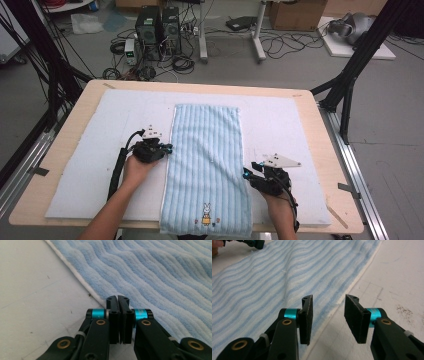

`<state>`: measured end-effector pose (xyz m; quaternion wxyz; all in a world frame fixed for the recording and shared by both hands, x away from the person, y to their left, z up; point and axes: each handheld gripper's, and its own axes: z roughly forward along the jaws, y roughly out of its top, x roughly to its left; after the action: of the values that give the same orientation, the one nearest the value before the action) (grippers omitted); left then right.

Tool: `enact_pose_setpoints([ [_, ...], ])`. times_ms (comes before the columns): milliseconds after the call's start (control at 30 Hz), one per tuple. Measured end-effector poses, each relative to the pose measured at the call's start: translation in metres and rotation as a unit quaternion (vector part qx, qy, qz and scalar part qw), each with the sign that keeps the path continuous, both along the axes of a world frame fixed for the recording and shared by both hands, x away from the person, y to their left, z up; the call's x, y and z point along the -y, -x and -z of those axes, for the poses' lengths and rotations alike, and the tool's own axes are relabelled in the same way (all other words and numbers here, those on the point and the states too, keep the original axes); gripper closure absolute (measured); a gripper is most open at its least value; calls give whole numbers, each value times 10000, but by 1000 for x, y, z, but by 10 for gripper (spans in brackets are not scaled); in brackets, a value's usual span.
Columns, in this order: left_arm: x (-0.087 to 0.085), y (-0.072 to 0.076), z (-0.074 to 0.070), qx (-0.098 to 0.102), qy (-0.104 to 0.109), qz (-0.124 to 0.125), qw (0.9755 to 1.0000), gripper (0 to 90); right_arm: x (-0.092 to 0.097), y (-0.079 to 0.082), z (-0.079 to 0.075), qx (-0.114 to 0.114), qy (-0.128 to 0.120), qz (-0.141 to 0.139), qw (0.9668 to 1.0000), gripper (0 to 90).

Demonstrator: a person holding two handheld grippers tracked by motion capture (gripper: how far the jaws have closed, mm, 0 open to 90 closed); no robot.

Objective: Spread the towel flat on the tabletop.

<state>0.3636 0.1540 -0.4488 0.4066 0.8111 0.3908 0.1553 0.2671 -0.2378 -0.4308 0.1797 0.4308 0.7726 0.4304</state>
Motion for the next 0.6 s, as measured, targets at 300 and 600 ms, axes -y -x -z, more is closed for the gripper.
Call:
enact_pose_setpoints([
  [300, -12, 0, -3, -136, 217, -278, 9993, 651, -5, -32, -6, 11, 87, 179, 9998, 577],
  [600, -24, 2, -15, 512, 1246, -305, 9904, 309, -8, -112, -15, 69, 273, 412, 9988, 527],
])
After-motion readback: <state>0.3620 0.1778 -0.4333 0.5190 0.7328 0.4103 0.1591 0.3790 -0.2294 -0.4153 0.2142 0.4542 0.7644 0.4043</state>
